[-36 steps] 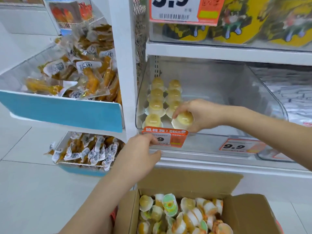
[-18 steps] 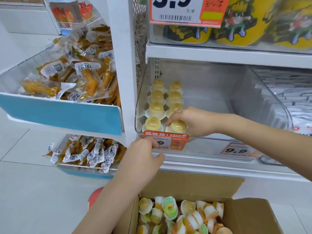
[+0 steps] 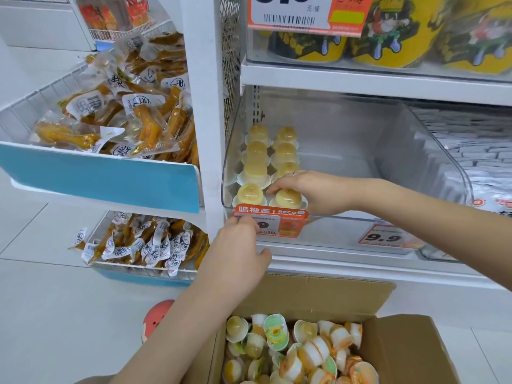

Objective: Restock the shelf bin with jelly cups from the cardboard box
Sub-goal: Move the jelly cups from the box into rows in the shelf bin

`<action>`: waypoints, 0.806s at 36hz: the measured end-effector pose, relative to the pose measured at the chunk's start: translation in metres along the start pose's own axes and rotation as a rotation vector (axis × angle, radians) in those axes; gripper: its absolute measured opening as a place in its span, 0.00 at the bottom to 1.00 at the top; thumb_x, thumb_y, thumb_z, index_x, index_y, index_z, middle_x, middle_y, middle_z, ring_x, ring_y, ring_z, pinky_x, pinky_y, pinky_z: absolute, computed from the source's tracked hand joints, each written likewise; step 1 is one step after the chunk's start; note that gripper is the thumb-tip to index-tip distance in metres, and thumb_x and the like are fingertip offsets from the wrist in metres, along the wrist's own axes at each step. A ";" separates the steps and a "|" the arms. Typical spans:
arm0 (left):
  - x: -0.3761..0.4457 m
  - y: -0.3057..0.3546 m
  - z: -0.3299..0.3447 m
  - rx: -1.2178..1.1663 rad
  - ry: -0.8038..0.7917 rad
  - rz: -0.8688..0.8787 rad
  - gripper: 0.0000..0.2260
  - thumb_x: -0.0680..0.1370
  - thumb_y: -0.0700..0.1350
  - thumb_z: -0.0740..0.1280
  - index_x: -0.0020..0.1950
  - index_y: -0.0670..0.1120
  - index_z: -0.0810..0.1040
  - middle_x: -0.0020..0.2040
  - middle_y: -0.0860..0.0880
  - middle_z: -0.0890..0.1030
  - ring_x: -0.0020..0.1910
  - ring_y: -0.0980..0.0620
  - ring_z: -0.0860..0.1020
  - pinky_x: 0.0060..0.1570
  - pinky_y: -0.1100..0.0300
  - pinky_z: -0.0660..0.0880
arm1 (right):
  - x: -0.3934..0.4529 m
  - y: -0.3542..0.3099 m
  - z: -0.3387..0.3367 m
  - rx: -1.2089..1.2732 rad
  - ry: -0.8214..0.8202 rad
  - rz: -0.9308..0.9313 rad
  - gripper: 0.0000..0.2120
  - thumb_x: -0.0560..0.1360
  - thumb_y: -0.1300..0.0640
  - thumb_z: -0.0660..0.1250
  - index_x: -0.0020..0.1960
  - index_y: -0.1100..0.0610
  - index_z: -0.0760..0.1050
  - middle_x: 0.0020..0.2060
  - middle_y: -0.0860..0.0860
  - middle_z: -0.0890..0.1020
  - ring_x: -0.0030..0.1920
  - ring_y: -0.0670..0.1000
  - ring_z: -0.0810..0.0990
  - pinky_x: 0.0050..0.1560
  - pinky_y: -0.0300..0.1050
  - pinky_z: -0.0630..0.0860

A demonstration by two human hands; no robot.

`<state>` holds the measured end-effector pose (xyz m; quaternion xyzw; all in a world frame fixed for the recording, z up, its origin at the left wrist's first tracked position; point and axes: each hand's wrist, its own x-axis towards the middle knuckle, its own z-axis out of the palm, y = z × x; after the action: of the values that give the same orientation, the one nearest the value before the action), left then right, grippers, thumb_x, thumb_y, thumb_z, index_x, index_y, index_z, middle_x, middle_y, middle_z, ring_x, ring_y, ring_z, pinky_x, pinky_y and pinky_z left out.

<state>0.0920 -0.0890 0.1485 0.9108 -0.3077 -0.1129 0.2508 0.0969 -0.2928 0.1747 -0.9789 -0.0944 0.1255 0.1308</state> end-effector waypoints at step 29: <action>-0.051 -0.071 0.145 0.240 -0.416 -0.016 0.16 0.73 0.34 0.63 0.60 0.44 0.71 0.57 0.45 0.73 0.58 0.44 0.74 0.52 0.52 0.74 | -0.150 -0.024 0.193 0.520 0.156 0.318 0.16 0.70 0.57 0.75 0.55 0.48 0.76 0.45 0.38 0.76 0.46 0.37 0.74 0.49 0.33 0.71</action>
<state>0.0351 -0.0651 -0.0097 0.8937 -0.3566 -0.2629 0.0712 -0.1016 -0.2575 0.0344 -0.9217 0.1056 0.0889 0.3625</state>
